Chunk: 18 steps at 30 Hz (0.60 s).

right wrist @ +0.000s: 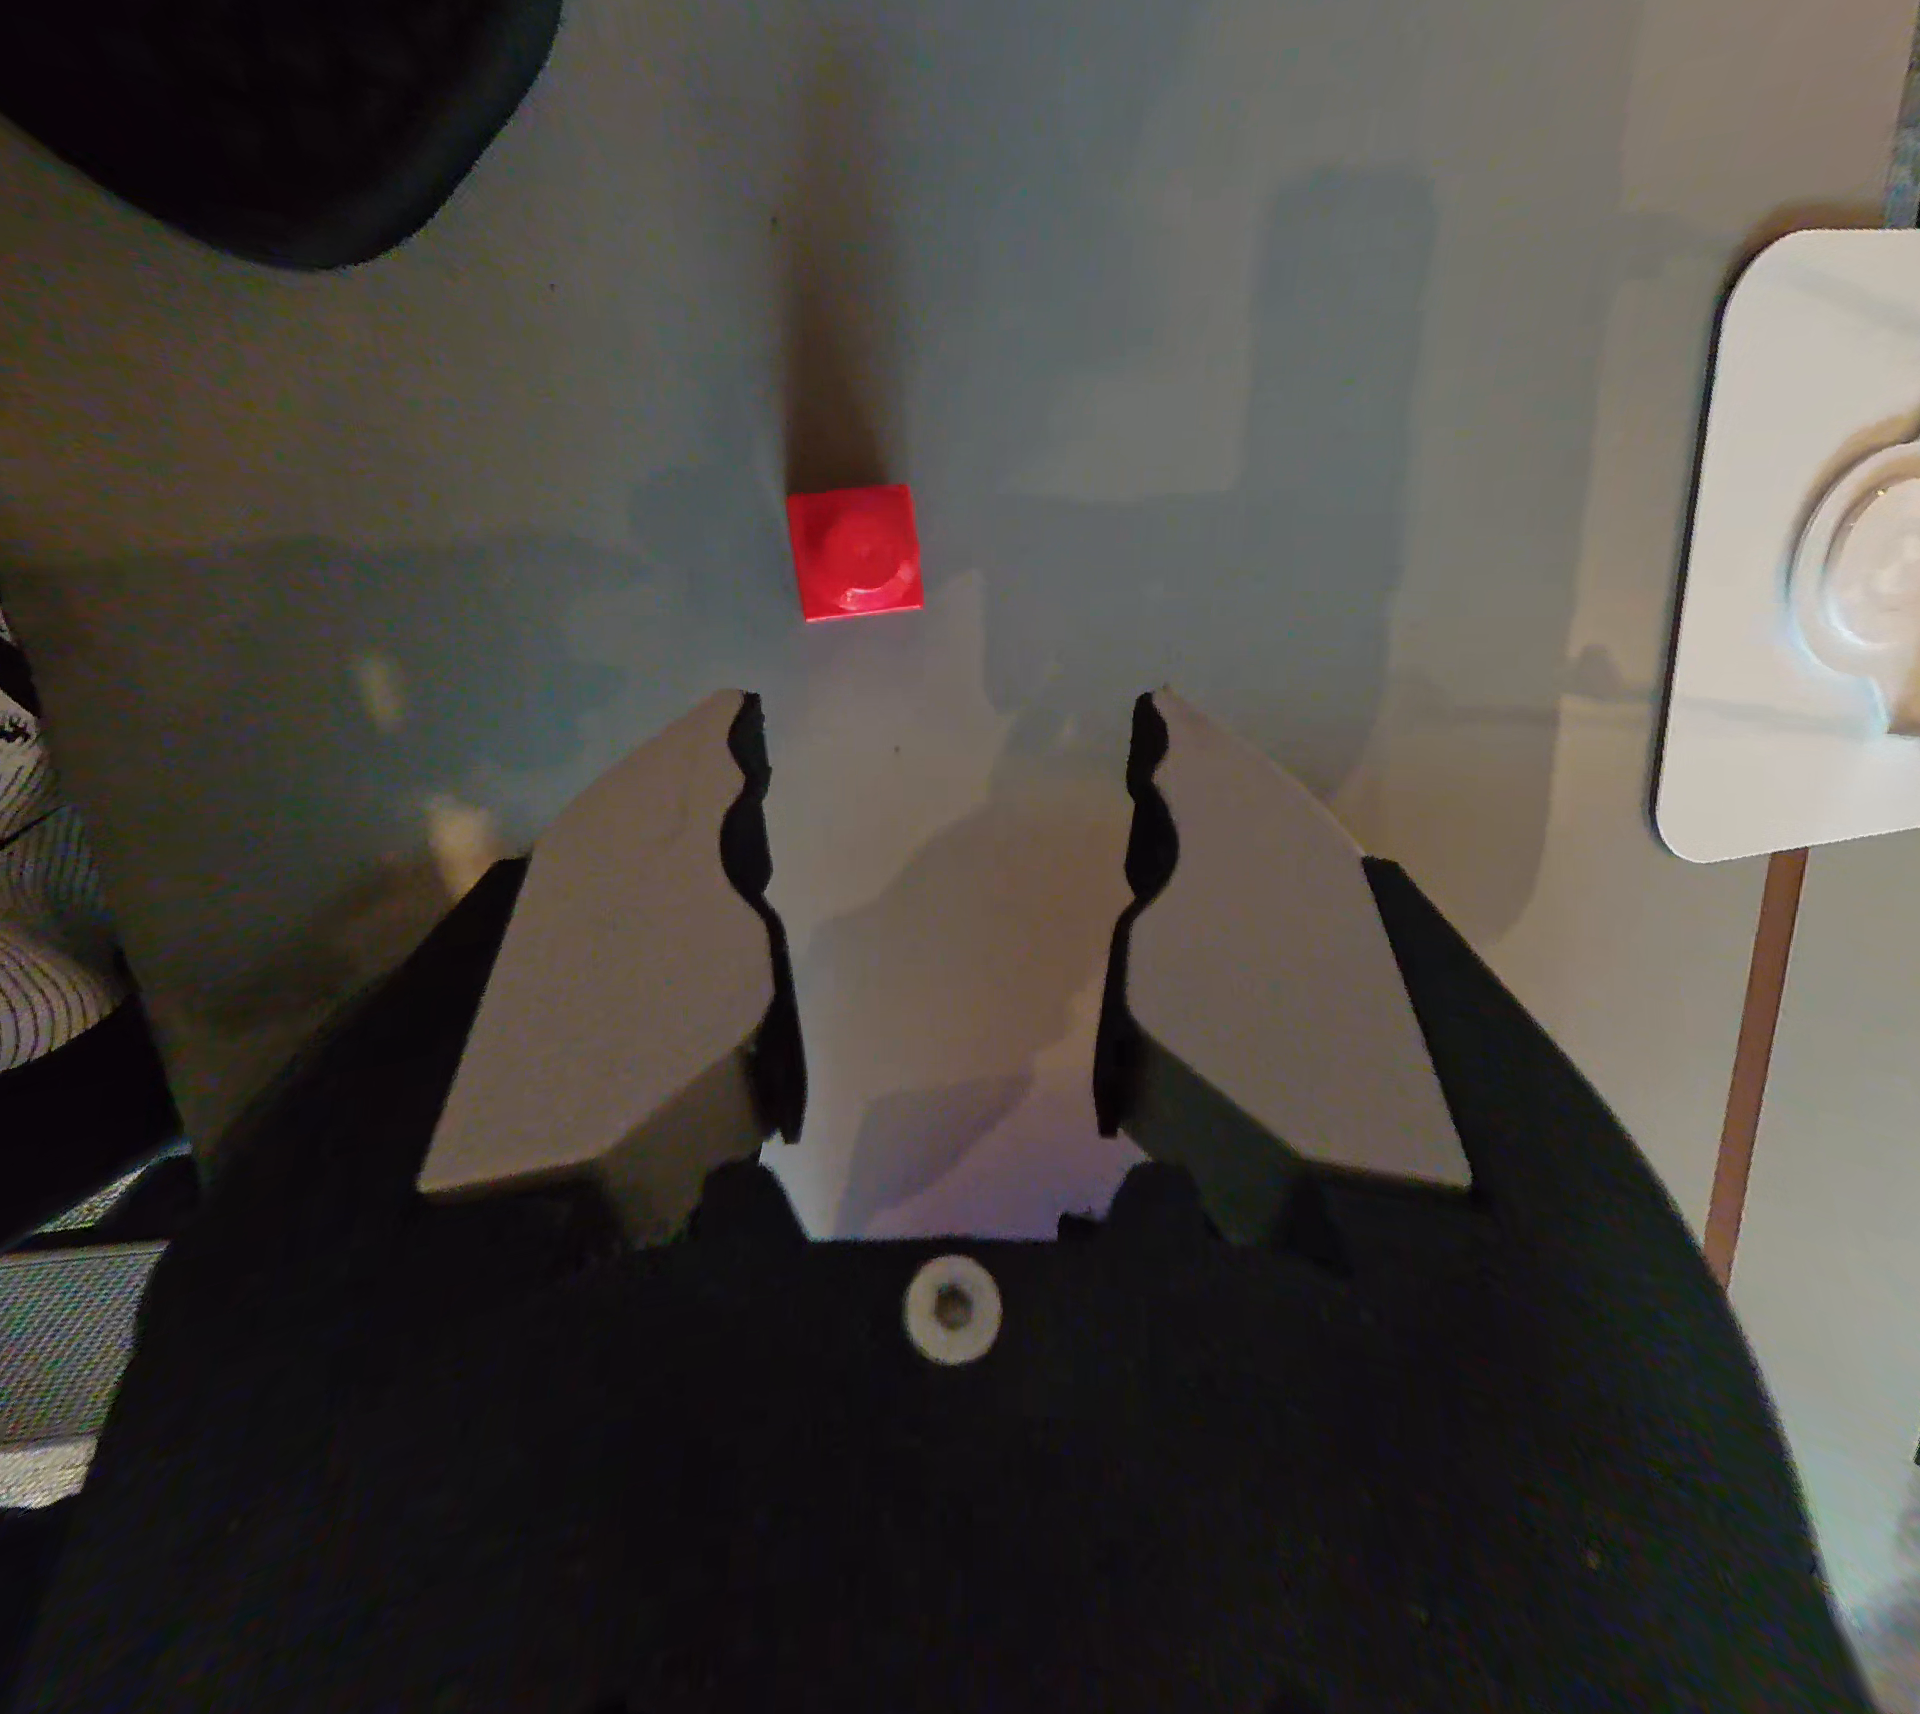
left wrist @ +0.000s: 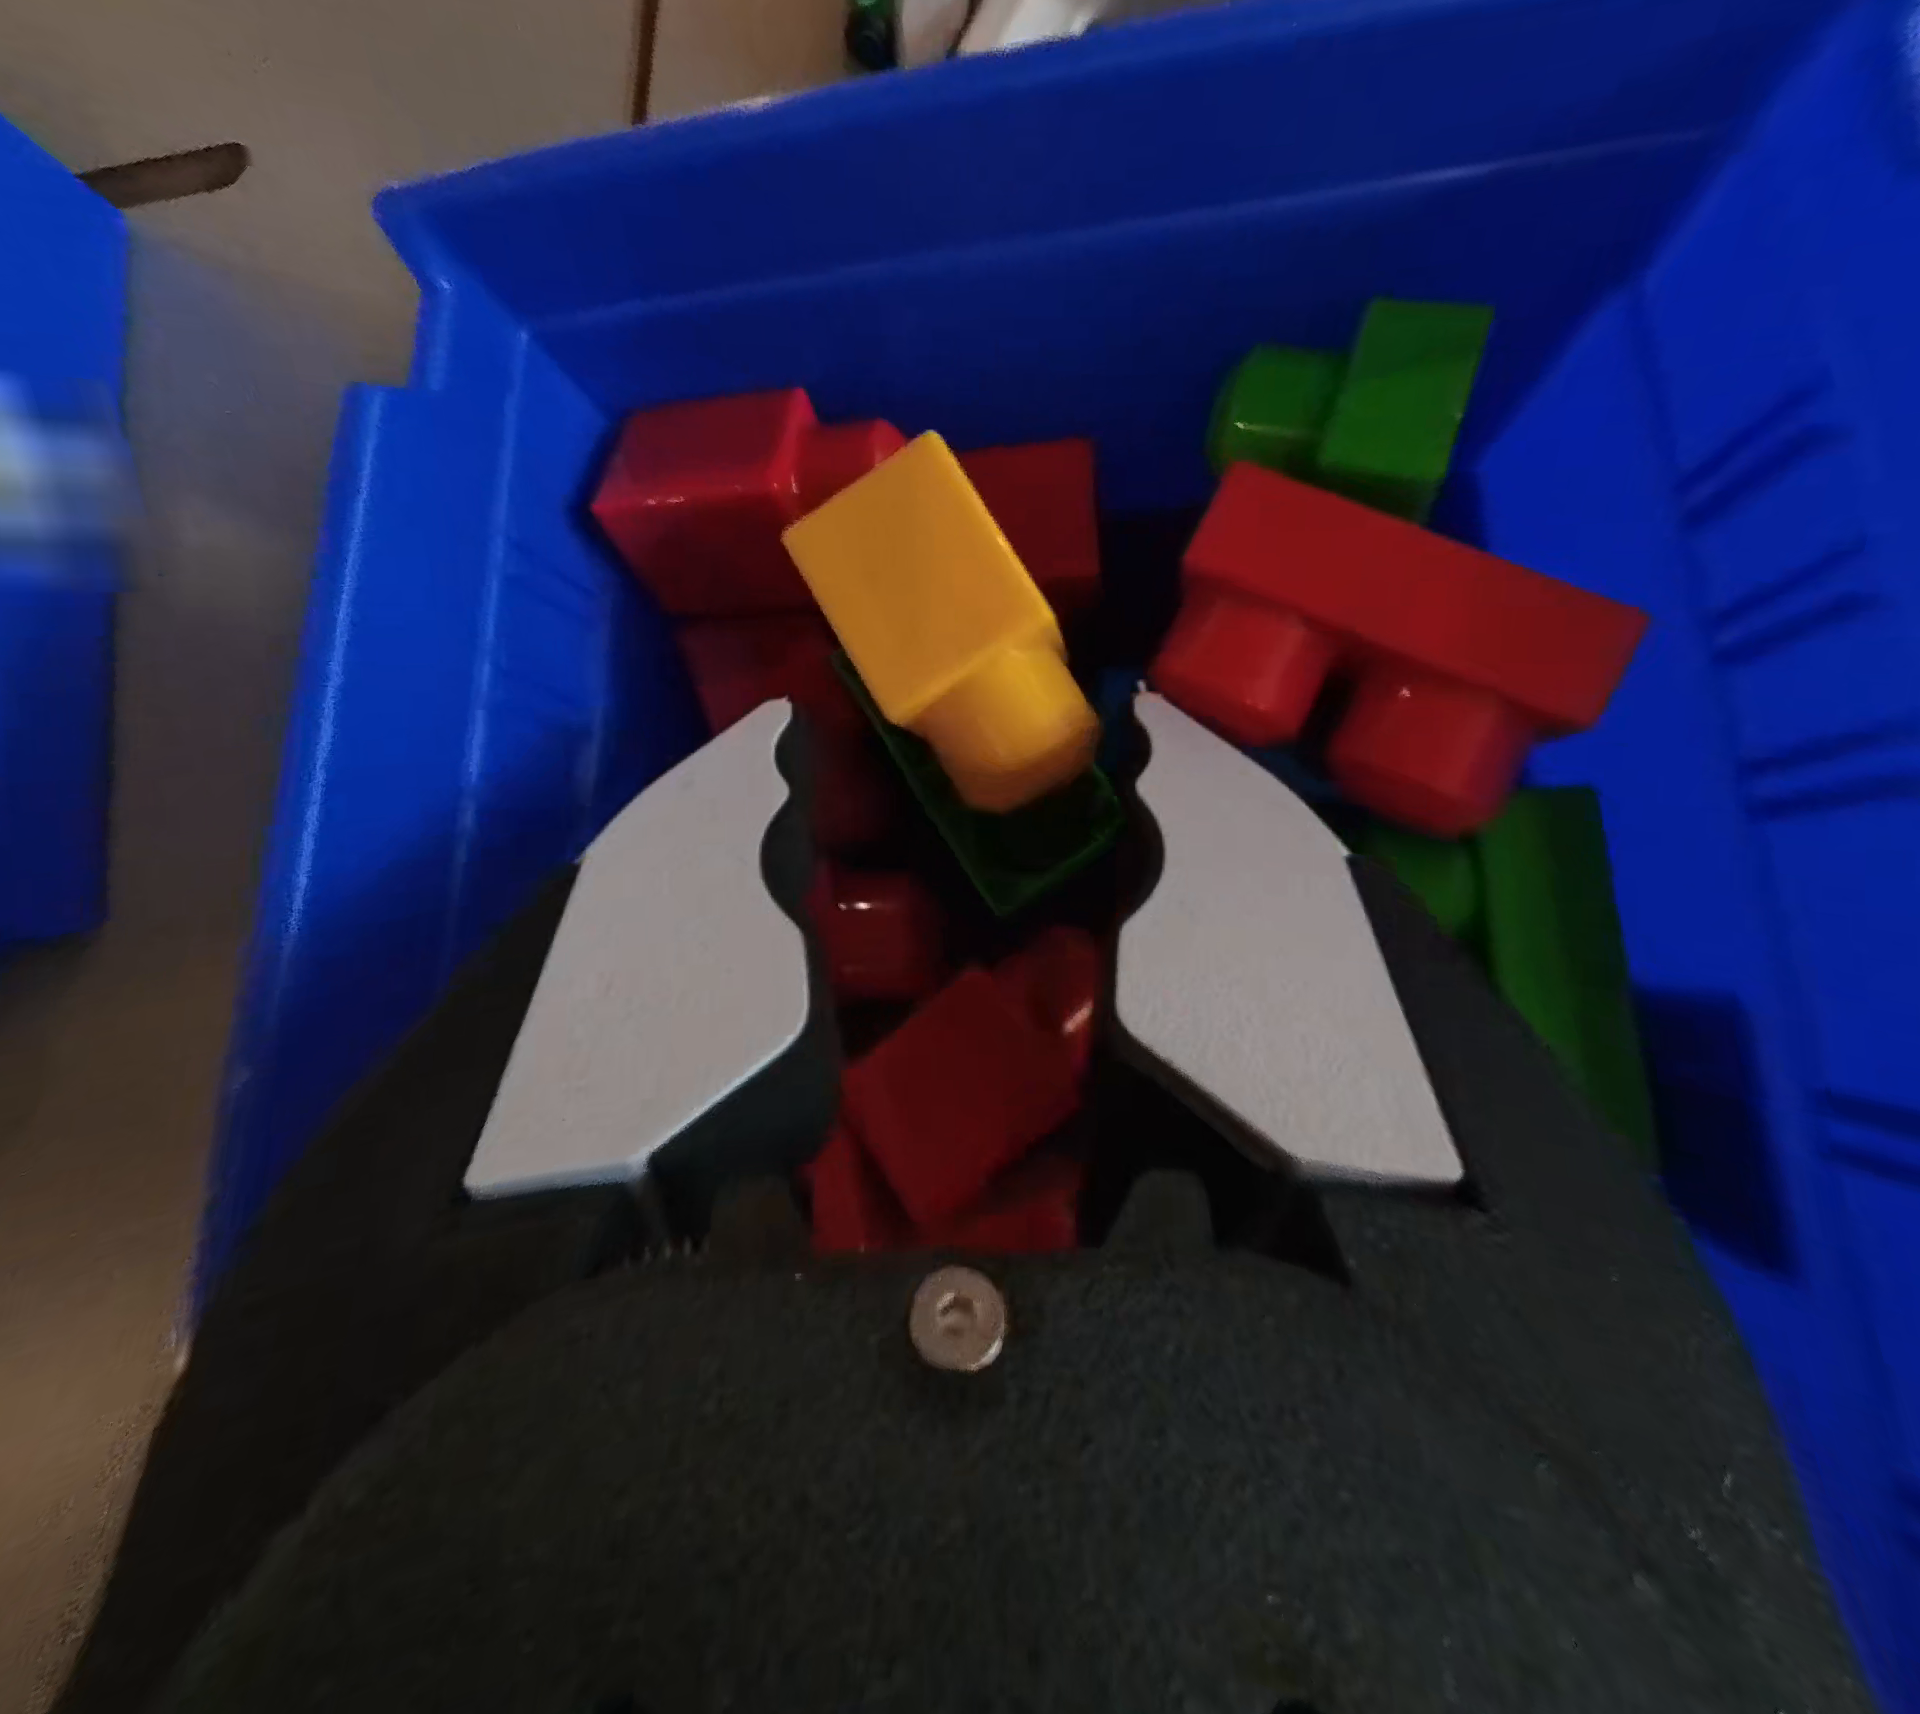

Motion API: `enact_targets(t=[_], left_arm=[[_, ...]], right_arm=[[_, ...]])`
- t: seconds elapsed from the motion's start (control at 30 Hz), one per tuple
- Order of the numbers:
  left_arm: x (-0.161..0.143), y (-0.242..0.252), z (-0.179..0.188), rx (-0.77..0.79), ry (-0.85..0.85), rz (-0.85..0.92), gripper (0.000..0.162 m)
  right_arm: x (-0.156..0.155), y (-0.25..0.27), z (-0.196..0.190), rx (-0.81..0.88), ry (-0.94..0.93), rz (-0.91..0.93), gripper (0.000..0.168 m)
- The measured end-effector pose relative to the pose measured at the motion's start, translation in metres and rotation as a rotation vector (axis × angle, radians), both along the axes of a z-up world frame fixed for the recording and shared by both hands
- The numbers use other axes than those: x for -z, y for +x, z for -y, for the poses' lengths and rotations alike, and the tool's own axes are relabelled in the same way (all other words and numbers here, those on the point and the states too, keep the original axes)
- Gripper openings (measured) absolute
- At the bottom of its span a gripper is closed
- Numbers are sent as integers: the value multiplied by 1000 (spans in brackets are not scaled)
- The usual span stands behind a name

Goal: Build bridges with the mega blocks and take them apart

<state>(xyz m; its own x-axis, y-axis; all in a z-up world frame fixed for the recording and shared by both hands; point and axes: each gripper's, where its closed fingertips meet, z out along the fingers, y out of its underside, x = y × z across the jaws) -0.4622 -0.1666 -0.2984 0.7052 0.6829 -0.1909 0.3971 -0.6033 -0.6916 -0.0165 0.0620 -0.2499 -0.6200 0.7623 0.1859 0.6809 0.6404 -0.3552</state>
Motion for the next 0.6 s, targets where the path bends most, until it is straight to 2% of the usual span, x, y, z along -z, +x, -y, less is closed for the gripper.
enact_targets(t=[0.1, 0.3, 0.47, 0.6], left_arm=[[-1, -10, 0, -30, 23, -38, 38], [-9, -8, 7, -18, 39, -72, 35], [-47, 24, 2, 94, 121, -112, 34], [-81, 82, -21, 283, 188, -94, 34]], right_arm=[[1, 0, -1, 4, -5, 0, 67], [1, -2, -4, 5, 0, -13, 66], [-5, -15, -3, -15, -40, -101, 64], [-16, -32, 6, -110, -61, -229, 64]])
